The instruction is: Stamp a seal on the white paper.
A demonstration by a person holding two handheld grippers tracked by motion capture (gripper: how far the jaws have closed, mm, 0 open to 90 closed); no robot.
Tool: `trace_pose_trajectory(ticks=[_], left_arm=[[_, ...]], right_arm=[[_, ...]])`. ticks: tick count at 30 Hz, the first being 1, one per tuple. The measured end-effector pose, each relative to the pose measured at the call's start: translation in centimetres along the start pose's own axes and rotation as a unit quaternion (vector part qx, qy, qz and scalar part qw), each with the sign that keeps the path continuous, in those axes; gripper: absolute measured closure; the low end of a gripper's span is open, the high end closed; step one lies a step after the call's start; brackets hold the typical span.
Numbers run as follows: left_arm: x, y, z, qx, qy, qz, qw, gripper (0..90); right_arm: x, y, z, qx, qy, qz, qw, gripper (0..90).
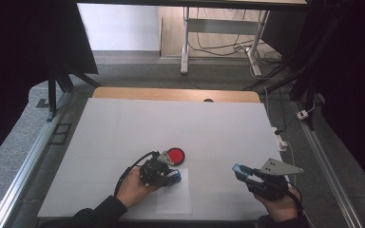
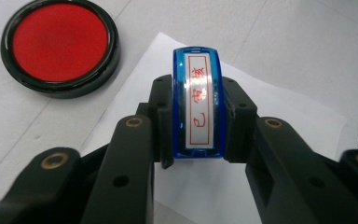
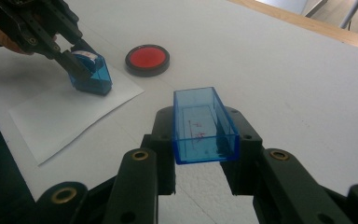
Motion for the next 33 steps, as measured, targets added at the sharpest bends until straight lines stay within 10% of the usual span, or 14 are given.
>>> trace_pose_trajectory(ticks=[33], left_arm=[[-0.06,0.19,0.33,-0.006,-0.007,-0.001,1.0000,70.1]], right_arm=[[0.11,0.08,0.00,0.001,0.000,0.000,1.0000,68.9]])
Point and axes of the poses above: each handheld gripper's, and its own axes: y roughly forward along the jaws, z roughly out of its underside, x roughly to its left, the point moved 2 cm from there along y, roughly forward along the jaws, and after that the axes turned 10 degrees about -x, right-handed, at the moved point
